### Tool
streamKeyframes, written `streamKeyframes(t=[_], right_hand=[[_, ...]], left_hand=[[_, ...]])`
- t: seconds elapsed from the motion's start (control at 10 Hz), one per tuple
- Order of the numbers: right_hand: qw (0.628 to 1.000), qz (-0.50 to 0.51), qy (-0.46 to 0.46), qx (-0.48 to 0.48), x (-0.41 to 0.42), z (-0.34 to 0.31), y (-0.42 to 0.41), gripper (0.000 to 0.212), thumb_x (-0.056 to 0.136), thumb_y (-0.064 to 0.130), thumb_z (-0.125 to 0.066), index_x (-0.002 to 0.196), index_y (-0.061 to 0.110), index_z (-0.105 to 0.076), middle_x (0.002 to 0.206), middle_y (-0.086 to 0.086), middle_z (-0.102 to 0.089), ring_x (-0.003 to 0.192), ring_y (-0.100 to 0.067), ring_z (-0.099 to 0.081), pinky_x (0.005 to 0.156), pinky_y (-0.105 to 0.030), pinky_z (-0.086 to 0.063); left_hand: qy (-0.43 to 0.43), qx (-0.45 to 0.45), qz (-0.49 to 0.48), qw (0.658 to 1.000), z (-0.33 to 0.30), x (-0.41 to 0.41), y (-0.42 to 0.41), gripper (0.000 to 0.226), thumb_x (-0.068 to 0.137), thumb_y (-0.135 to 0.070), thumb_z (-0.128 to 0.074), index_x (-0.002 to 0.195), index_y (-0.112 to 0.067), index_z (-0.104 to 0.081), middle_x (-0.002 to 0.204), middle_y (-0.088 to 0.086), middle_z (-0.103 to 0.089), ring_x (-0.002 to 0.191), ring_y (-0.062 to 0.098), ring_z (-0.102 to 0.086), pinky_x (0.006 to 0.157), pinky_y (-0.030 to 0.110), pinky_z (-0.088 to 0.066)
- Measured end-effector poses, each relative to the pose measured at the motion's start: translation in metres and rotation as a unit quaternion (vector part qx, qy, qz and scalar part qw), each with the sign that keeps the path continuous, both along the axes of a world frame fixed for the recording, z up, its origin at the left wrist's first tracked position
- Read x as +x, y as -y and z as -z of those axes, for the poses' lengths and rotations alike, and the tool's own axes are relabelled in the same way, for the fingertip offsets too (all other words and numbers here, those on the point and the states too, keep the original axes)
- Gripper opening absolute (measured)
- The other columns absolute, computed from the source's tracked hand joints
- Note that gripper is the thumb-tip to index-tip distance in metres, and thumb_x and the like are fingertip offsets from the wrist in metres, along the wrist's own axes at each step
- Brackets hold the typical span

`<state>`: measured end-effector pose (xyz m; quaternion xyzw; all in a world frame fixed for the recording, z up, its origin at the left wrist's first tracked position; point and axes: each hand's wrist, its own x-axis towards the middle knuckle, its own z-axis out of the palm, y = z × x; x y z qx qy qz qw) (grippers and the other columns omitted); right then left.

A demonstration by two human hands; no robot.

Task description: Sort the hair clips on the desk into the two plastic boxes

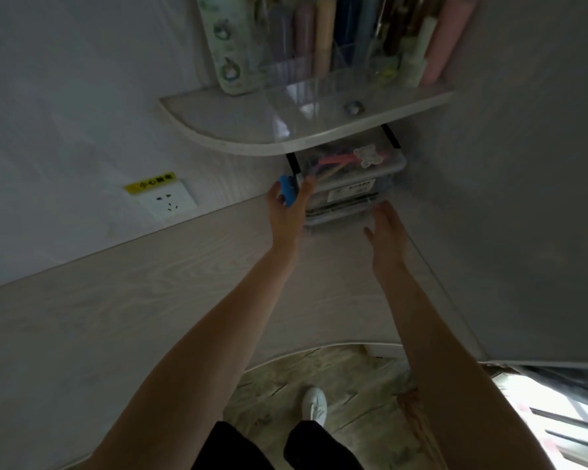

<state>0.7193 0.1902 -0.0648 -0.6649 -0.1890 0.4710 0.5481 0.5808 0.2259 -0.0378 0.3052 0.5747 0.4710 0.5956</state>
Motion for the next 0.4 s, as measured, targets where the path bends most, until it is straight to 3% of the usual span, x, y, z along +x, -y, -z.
streamKeyframes(t=[0.1,0.2,0.3,0.4], right_hand=[[0.999,-0.041,-0.001,-0.001,0.005,-0.003,-0.014,0.048,0.098,0.027,-0.037,0.145,0.027,-0.026,0.141,0.005,-0.037,0.118,-0.011,-0.038,0.106,-0.041,-0.036],[0.998,-0.058,0.012,-0.016,0.012,-0.01,-0.023,0.048,0.098,0.034,-0.034,0.145,0.029,-0.025,0.141,0.004,-0.036,0.116,-0.011,-0.038,0.103,-0.041,-0.035],[0.994,-0.094,0.043,-0.021,0.014,-0.01,-0.018,0.051,0.098,0.041,-0.031,0.147,0.03,-0.018,0.153,0.002,-0.024,0.135,-0.018,-0.03,0.111,-0.046,-0.029],[0.995,-0.058,0.078,-0.013,0.018,-0.007,-0.016,0.05,0.098,0.037,-0.036,0.145,0.021,-0.026,0.151,-0.004,-0.03,0.135,-0.021,-0.033,0.111,-0.037,-0.029]], left_hand=[[0.033,0.02,0.028,0.999,0.001,0.006,-0.009,0.022,0.089,-0.03,-0.06,0.106,-0.031,-0.045,0.099,-0.01,-0.055,0.096,0.006,-0.054,0.102,0.033,-0.04],[0.062,0.015,0.059,0.996,-0.003,0.01,-0.003,0.045,0.093,-0.036,-0.05,0.135,-0.022,-0.042,0.126,-0.005,-0.054,0.111,0.007,-0.05,0.104,0.029,-0.036],[0.066,-0.01,0.054,0.996,-0.001,0.006,0.002,0.048,0.099,-0.035,-0.036,0.143,-0.018,-0.031,0.131,-0.006,-0.046,0.112,0.004,-0.045,0.102,0.027,-0.033],[-0.01,-0.014,0.078,0.997,-0.004,-0.005,0.003,0.049,0.1,-0.038,-0.028,0.145,-0.019,-0.025,0.14,-0.007,-0.037,0.128,0.007,-0.035,0.11,0.03,-0.026]])
